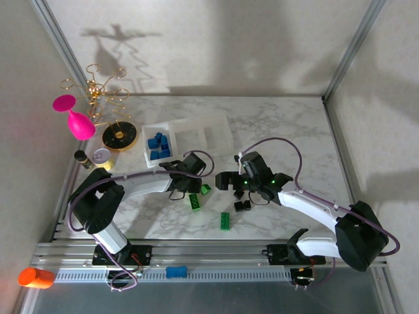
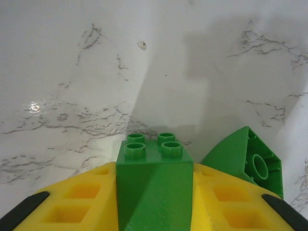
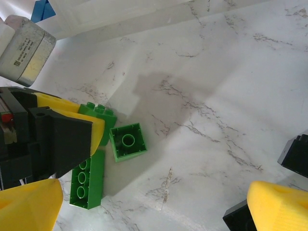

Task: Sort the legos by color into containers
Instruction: Pick up the lego from the center of the table, then place the lego in the container.

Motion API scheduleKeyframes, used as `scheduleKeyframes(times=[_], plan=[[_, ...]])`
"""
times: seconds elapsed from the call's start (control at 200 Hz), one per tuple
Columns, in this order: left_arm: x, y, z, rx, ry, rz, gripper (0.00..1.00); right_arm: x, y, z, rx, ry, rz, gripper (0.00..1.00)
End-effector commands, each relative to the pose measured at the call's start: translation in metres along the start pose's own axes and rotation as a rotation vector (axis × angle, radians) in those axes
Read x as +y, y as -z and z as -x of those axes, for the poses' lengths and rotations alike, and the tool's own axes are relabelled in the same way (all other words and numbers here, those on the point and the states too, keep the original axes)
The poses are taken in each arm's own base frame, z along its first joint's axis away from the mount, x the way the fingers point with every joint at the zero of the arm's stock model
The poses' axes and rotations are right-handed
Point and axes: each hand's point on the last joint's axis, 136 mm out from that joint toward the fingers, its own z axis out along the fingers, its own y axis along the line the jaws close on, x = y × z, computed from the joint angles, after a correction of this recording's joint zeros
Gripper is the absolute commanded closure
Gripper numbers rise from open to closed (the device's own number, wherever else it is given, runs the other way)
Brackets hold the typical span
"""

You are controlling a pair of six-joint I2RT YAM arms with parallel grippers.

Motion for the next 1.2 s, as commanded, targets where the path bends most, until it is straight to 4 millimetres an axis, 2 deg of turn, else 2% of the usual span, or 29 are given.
scheduleKeyframes(times=[0.0, 0.345, 0.561, 0.701, 0.961, 1.196], plan=[[0.008, 0.015, 0.017, -0.065, 0.005, 0.028, 0.67, 0.011, 0.008, 0.015, -0.051, -0.005, 0.04, 0.01], [0.016, 0.046, 0.071, -0.171, 0.047, 0.023, 0.68, 0.03, 0.02, 0.042, -0.116, -0.001, 0.077, 0.01], [0.025, 0.073, 0.129, -0.282, 0.095, 0.019, 0.7, 0.04, 0.024, 0.066, -0.169, -0.015, 0.098, 0.01], [0.032, 0.077, 0.165, -0.337, 0.137, 0.023, 0.7, 0.048, 0.025, 0.081, -0.205, -0.004, 0.112, 0.01], [0.05, 0.054, 0.212, -0.374, 0.218, 0.045, 0.7, 0.055, 0.014, 0.101, -0.235, -0.013, 0.117, 0.01], [0.067, 0.01, 0.228, -0.33, 0.259, 0.093, 0.71, 0.053, -0.002, 0.108, -0.24, -0.026, 0.114, 0.01]])
